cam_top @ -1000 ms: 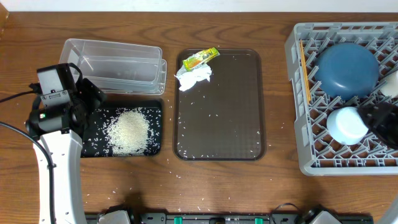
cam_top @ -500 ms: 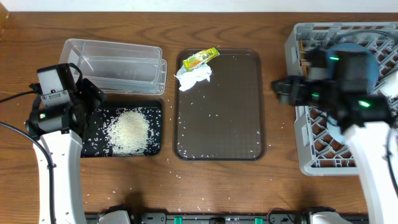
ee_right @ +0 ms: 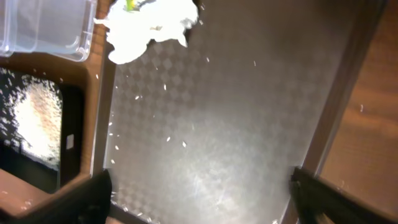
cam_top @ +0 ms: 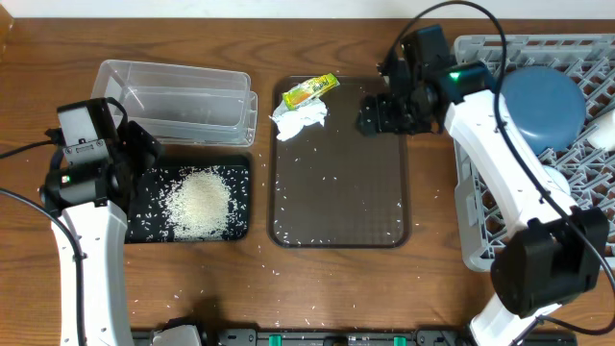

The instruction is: Sort waste into correct bins and load items into the dishwasher rack

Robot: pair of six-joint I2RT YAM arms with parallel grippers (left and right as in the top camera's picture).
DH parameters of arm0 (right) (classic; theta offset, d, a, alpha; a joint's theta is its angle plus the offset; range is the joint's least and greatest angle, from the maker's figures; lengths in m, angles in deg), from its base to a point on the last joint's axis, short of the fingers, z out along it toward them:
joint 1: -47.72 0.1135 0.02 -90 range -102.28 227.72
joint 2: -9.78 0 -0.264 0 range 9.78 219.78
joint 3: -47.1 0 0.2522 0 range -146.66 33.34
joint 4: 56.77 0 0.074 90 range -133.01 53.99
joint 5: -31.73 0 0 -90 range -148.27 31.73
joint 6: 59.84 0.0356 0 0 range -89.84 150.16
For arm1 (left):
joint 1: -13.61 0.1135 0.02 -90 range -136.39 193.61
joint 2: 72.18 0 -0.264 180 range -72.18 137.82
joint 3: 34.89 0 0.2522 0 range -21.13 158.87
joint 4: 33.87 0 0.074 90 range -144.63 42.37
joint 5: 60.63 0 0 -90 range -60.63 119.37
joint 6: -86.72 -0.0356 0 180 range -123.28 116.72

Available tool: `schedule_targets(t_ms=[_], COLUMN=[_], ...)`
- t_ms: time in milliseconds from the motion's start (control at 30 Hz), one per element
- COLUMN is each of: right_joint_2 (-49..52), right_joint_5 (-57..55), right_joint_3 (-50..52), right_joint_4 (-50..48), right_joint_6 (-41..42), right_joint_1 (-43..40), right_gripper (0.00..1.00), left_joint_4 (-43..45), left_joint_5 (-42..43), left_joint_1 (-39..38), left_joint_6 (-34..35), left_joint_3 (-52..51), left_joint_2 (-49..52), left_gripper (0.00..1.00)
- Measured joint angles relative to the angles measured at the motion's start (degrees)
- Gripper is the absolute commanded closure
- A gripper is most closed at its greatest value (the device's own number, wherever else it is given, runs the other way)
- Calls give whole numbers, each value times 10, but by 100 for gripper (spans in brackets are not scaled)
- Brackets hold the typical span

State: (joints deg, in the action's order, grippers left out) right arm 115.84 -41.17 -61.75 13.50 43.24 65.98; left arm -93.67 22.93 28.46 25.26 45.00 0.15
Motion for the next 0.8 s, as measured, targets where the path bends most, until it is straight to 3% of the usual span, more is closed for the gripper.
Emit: schedule_targets(t_ms=[367,600,800], right_joint_2=[0,0,0], right_joint_5=[-38,-174,-251], right_joint_3=[-9,-9,-9], right_joint_4=[-60,-84,-75], right_joint_6=[-2,-3,-3], right_joint_1=[2,-5,-75], right_gripper=[1,1,1], left_joint_4=[0,0,0], left_joint_5=[0,0,0], left_joint_1=[0,0,0], left_joint_6=[0,0,0], left_joint_3=[0,0,0], left_joint_2=[0,0,0], left_gripper=[2,2,2])
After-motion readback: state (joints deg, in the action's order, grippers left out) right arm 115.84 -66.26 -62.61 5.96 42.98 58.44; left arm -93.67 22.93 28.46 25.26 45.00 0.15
